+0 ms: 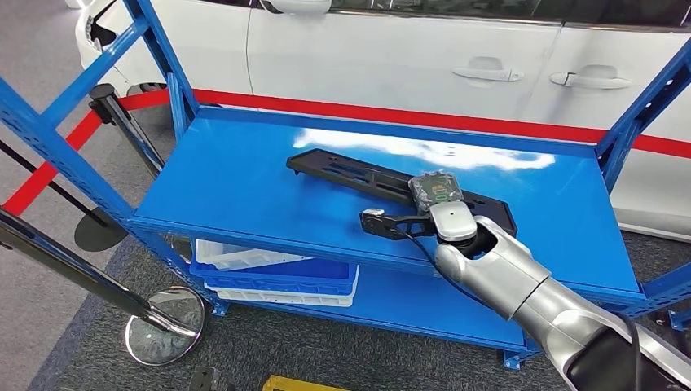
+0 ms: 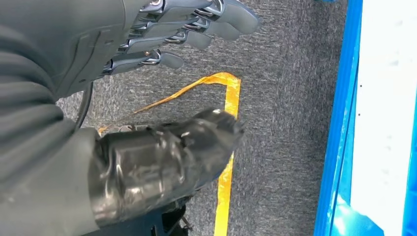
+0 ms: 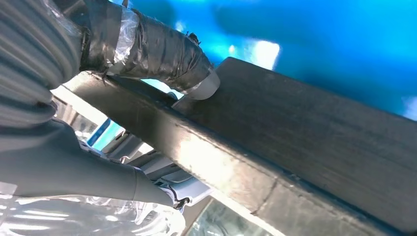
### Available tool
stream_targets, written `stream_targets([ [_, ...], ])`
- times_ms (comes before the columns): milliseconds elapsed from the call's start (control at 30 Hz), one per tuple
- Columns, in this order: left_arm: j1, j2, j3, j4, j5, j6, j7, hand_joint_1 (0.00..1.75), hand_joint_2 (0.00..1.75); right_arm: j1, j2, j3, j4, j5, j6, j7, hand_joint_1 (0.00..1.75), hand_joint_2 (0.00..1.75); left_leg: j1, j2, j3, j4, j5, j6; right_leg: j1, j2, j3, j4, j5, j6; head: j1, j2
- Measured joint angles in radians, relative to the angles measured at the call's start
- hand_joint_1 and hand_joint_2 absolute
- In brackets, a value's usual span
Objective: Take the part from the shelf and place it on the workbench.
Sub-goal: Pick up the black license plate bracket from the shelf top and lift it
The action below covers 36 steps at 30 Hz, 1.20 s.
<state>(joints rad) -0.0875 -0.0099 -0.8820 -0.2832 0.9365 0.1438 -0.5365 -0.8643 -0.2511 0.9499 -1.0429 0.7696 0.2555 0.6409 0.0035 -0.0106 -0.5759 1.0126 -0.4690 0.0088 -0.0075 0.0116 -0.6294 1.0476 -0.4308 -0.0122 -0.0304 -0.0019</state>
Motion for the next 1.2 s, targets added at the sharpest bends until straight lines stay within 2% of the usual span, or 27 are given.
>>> stream_targets([
  [167,0.000,0.000,0.000,0.005,0.034,0.039,0.052,0.00,1.75,-0.015,0.001,0.000,-0.061,0.007,-0.050,-0.002,1.75,1.75,0.000,0.000,-0.001,0.000,0.000,0.000,0.000,0.000,0.000,0.000,0.000,0.000,0.000,0.000],
  [367,0.001,0.002,0.000,0.006,0.052,-0.013,0.109,0.00,1.75,-0.050,0.016,0.000,-0.177,0.044,-0.093,-0.005,1.75,1.75,-0.002,0.000,-0.004,0.008,-0.005,0.009,-0.003,0.000,-0.001,-0.002,0.001,0.003,-0.001,0.000],
  [500,0.000,0.002,0.000,0.008,0.065,-0.035,0.127,0.00,1.75,-0.058,0.025,-0.001,-0.265,0.072,-0.123,-0.019,1.75,1.75,0.002,0.001,-0.001,-0.002,0.007,0.017,-0.002,0.001,0.002,-0.008,0.006,0.014,0.000,0.000],
  [533,0.000,0.001,0.000,0.009,0.068,-0.044,0.131,0.00,1.75,-0.060,0.026,-0.001,-0.286,0.079,-0.136,-0.024,1.75,1.75,0.005,0.003,0.005,-0.015,0.016,0.021,-0.001,0.001,0.001,-0.003,-0.001,0.018,0.001,0.000],
  [567,-0.001,0.001,0.000,0.009,0.070,-0.052,0.135,0.00,1.75,-0.061,0.026,-0.001,-0.306,0.086,-0.148,-0.029,1.75,1.75,0.009,0.006,0.010,-0.028,0.025,0.025,-0.001,0.001,-0.007,0.017,-0.021,0.022,0.004,0.000],
  [600,-0.001,0.001,0.000,0.009,0.072,-0.058,0.139,0.00,1.75,-0.062,0.026,-0.002,-0.323,0.092,-0.160,-0.032,1.75,1.75,0.012,0.009,0.014,-0.038,0.031,0.027,-0.002,0.001,-0.023,0.059,-0.051,0.025,0.006,0.000],
  [667,-0.002,0.002,0.000,0.009,0.077,-0.063,0.146,0.00,1.75,-0.061,0.026,-0.002,-0.355,0.104,-0.175,-0.036,1.75,1.75,0.012,0.011,0.013,-0.040,0.033,0.030,-0.009,0.000,-0.071,0.181,-0.113,0.034,0.008,0.000],
  [700,-0.001,0.003,0.000,0.010,0.079,-0.064,0.148,0.00,1.75,-0.058,0.026,-0.003,-0.369,0.108,-0.179,-0.038,1.75,1.75,0.014,0.011,0.012,-0.038,0.033,0.029,-0.015,-0.001,-0.088,0.228,-0.127,0.039,0.008,0.000],
  [733,-0.001,0.004,0.000,0.010,0.081,-0.064,0.150,0.00,1.75,-0.056,0.026,-0.003,-0.381,0.110,-0.181,-0.039,1.75,1.75,0.016,0.011,0.011,-0.035,0.032,0.028,-0.021,-0.001,-0.091,0.243,-0.122,0.045,0.008,0.000],
  [767,-0.001,0.004,0.000,0.010,0.081,-0.065,0.151,0.00,1.75,-0.055,0.026,-0.003,-0.393,0.111,-0.183,-0.039,1.75,1.75,0.019,0.010,0.010,-0.031,0.030,0.024,-0.028,-0.002,-0.076,0.221,-0.099,0.052,0.008,0.000],
  [800,-0.001,0.004,0.000,0.010,0.081,-0.065,0.152,0.00,1.75,-0.055,0.026,-0.003,-0.404,0.111,-0.183,-0.039,1.75,1.75,0.024,0.009,0.007,-0.023,0.026,0.018,-0.035,-0.003,-0.045,0.167,-0.067,0.060,0.008,0.000],
  [833,-0.001,0.005,0.000,0.010,0.082,-0.065,0.152,0.00,1.75,-0.055,0.026,-0.003,-0.413,0.112,-0.183,-0.039,1.75,1.75,0.027,0.007,0.002,-0.013,0.022,0.009,-0.039,-0.004,-0.010,0.106,-0.048,0.068,0.009,0.000],
  [867,-0.002,0.006,0.000,0.011,0.082,-0.066,0.153,0.00,1.75,-0.056,0.026,-0.004,-0.421,0.112,-0.184,-0.039,1.75,1.75,0.030,0.005,-0.005,-0.002,0.018,0.000,-0.039,-0.002,0.013,0.060,-0.032,0.068,0.010,0.000],
  [900,-0.002,0.007,0.000,0.011,0.082,-0.066,0.153,0.00,1.75,-0.056,0.026,-0.005,-0.429,0.112,-0.185,-0.039,1.75,1.75,0.030,0.004,-0.012,0.009,0.015,-0.009,-0.038,0.001,0.025,0.032,-0.029,0.063,0.011,0.000],
  [933,-0.002,0.007,0.000,0.012,0.082,-0.066,0.154,0.00,1.75,-0.056,0.026,-0.006,-0.435,0.112,-0.185,-0.039,1.75,1.75,0.031,0.002,-0.020,0.016,0.015,-0.017,-0.033,0.004,0.023,0.027,-0.034,0.054,0.012,0.000],
  [1000,-0.001,0.007,0.000,0.012,0.082,-0.066,0.154,0.00,1.75,-0.055,0.026,-0.007,-0.446,0.113,-0.185,-0.039,1.75,1.75,0.034,0.000,-0.030,0.023,0.019,-0.028,-0.029,0.006,0.009,0.028,-0.027,0.031,0.011,0.000],
  [1033,0.000,0.007,0.000,0.012,0.082,-0.066,0.155,0.00,1.75,-0.056,0.026,-0.008,-0.450,0.113,-0.185,-0.039,1.75,1.75,0.037,0.002,-0.037,0.031,0.012,-0.031,-0.027,0.005,0.002,0.029,-0.022,0.020,0.010,0.000],
  [1067,0.000,0.007,0.000,0.012,0.082,-0.066,0.155,0.00,1.75,-0.056,0.026,-0.008,-0.455,0.115,-0.186,-0.039,1.75,1.75,0.038,0.003,-0.049,0.054,-0.010,-0.033,-0.025,0.004,-0.005,0.027,-0.016,0.010,0.010,0.000],
  [1100,0.000,0.007,0.000,0.012,0.081,-0.066,0.156,0.00,1.75,-0.057,0.026,-0.008,-0.460,0.119,-0.187,-0.039,1.75,1.75,0.038,0.005,-0.065,0.094,-0.044,-0.032,-0.023,0.003,-0.012,0.026,-0.010,0.001,0.008,0.000],
  [1167,-0.001,0.007,0.000,0.012,0.079,-0.066,0.157,0.00,1.75,-0.054,0.026,-0.009,-0.471,0.135,-0.197,-0.042,1.75,1.75,0.033,0.006,-0.106,0.216,-0.128,-0.024,-0.013,0.001,-0.028,0.026,0.003,-0.013,0.008,0.000],
  [1200,-0.001,0.007,0.000,0.012,0.078,-0.066,0.158,0.00,1.75,-0.051,0.026,-0.010,-0.477,0.147,-0.205,-0.043,1.75,1.75,0.029,0.006,-0.118,0.267,-0.154,-0.019,-0.008,0.000,-0.037,0.026,0.009,-0.017,0.008,0.000],
])
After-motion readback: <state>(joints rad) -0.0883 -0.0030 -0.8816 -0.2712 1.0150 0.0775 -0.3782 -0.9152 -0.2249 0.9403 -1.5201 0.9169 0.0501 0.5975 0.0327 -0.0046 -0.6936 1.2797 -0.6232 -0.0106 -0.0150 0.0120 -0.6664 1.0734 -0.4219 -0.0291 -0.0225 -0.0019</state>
